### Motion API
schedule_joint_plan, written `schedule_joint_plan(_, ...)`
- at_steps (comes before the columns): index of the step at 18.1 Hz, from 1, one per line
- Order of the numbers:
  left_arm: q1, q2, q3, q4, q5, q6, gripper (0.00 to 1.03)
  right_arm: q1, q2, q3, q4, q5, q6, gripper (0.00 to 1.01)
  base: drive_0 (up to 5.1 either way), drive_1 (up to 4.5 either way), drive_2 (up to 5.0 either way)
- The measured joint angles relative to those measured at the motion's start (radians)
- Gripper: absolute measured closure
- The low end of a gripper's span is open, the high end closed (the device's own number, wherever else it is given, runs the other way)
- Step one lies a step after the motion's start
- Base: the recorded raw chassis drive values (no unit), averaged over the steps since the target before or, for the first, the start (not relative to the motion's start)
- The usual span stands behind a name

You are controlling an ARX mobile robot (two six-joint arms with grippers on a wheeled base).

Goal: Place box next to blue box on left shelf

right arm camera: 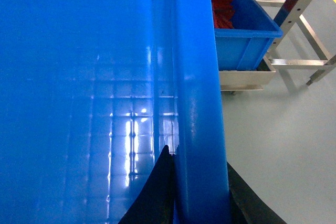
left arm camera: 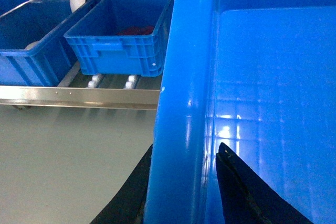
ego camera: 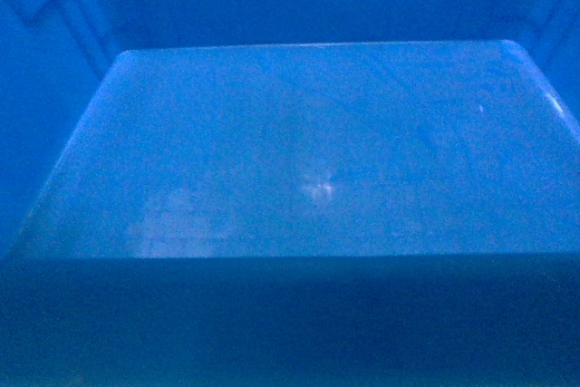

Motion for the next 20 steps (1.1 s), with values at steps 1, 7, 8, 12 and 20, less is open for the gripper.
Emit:
schedule_joint_plan(1, 0.0, 0.0, 0.0, 0.0, -0.001, 0.0, 0.73, 0.0, 0.0, 0.0, 0.001, 0.0, 0.0, 0.89, 0.0, 0.0, 0.0)
schedule_joint_plan(7, 0.0, 0.0, 0.0, 0.001, -0.001, 0.0, 0.73, 0.0, 0.0, 0.0, 0.001, 0.0, 0.0, 0.89, 0.0, 0.0, 0.0)
schedule_joint_plan(8, 0.0, 0.0, 0.0, 0.0, 0.0, 0.0, 0.73, 0.0, 0.0, 0.0, 0.001, 0.0, 0.0, 0.89, 0.0, 0.0, 0.0)
schedule_joint_plan(12, 0.0, 0.0, 0.0, 0.0, -0.001, 0.0, 0.73, 0.0, 0.0, 0.0, 0.001, 0.0, 0.0, 0.89, 0.0, 0.0, 0.0)
schedule_joint_plan(20, 0.0, 0.0, -0.001, -0.002, 0.0, 0.0, 0.73, 0.0, 0.001, -0.002, 0.0, -0.003, 0.0, 0.89, 0.0, 0.0, 0.0)
